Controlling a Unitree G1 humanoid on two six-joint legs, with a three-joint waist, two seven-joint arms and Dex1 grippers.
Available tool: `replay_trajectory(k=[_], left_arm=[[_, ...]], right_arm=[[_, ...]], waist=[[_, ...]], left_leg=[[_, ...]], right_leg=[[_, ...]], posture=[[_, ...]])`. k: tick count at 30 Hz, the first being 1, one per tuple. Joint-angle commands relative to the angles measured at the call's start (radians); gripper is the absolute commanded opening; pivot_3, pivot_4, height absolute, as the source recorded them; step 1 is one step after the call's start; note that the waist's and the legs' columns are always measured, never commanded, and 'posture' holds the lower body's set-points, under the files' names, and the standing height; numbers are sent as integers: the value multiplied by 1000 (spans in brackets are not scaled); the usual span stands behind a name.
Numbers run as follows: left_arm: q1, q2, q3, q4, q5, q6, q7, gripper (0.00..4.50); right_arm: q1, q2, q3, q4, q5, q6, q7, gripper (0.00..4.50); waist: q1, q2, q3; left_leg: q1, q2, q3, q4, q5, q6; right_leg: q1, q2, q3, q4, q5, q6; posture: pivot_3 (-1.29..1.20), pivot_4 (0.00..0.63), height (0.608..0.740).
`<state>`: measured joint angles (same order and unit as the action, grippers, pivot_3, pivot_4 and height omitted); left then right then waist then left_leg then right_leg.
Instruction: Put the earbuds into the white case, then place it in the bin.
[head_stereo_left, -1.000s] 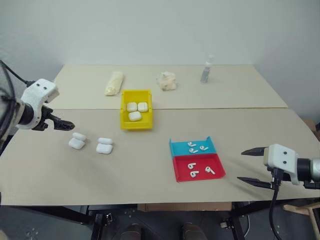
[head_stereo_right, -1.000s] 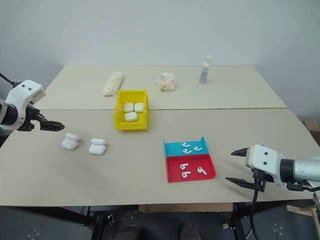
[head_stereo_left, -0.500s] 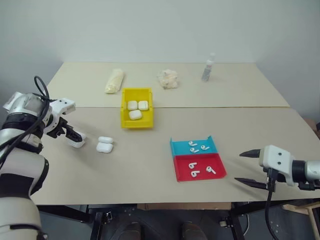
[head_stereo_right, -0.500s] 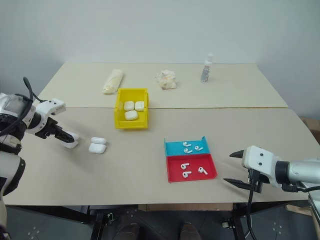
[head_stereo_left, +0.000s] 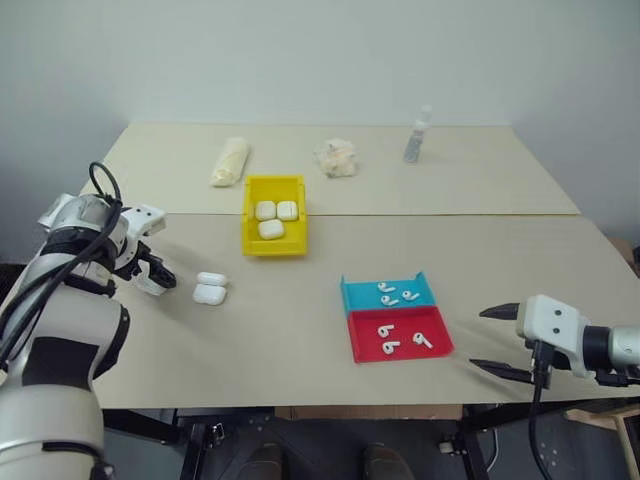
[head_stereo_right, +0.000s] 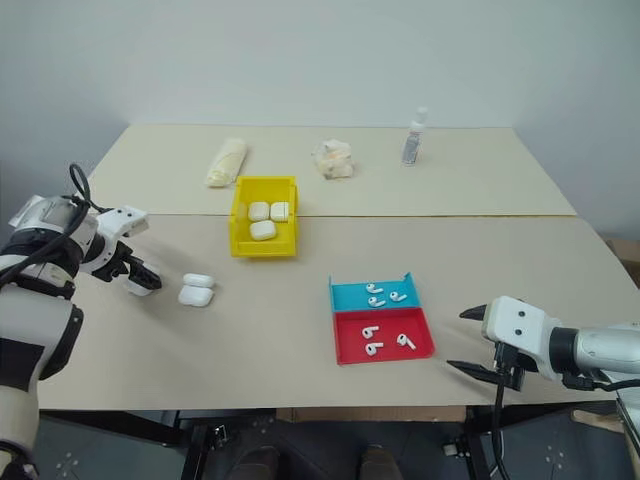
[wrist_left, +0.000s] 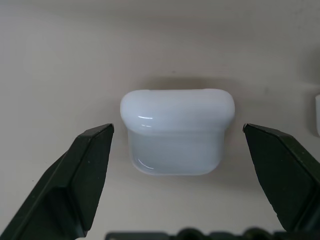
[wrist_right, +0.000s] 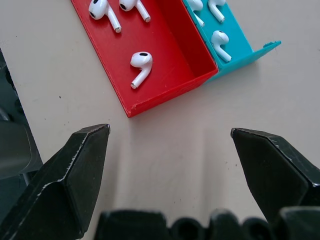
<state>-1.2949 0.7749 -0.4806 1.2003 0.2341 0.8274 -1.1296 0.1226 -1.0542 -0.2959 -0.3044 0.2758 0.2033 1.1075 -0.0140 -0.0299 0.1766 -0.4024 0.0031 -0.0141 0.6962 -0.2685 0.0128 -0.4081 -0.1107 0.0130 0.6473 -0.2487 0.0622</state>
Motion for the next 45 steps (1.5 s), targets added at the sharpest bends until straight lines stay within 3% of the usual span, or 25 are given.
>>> replay_trajectory(k=[1,22,25,29,36,41,45], left_arm=[[-3,0,22,12,25,-9,9,4500],[27,-47,65,46,71,-41,49,4500],[28,-44,60,49,83,-45,30,3926],[23,-35,58,50,97,-61,34,2777],[5,-5,87,6,95,-109,35,2778],[62,91,122,-269,65,-93,-48,2778],[323,215,334,-843,-100,-37,-109,2778]], right_arm=[[-6,-10,-37,-29,4,5,-5,4485],[-4,-7,-31,-29,-13,14,-12,4485],[1,-7,-35,-34,-12,16,-11,4500],[10,-5,-40,-34,-19,17,-18,4500],[18,-4,-53,-41,-17,14,-21,4500],[7,-25,-86,-64,-5,20,-4,4500],[-55,-59,-109,-80,25,25,23,4500]], waist=[[0,0,0],[5,0,0],[5,0,0],[2,0,0],[2,0,0],[0,0,0],[-11,0,0]], left_leg=[[0,0,0,0,0,0],[2,-1,0,0,0,0],[3,-1,0,0,0,0],[3,-1,0,0,0,0],[3,-1,0,0,0,0],[-1,-1,-1,0,0,0],[0,0,-3,-1,0,-1]], right_leg=[[0,0,0,0,0,0],[2,-1,0,0,0,0],[3,-1,0,0,0,0],[3,-1,0,0,0,0],[3,-1,0,0,0,0],[0,-1,0,0,0,0],[-2,-1,2,1,0,0]], posture=[[0,150,740],[0,150,740],[0,150,740],[0,150,740],[0,150,740],[0,150,740],[0,150,740]])
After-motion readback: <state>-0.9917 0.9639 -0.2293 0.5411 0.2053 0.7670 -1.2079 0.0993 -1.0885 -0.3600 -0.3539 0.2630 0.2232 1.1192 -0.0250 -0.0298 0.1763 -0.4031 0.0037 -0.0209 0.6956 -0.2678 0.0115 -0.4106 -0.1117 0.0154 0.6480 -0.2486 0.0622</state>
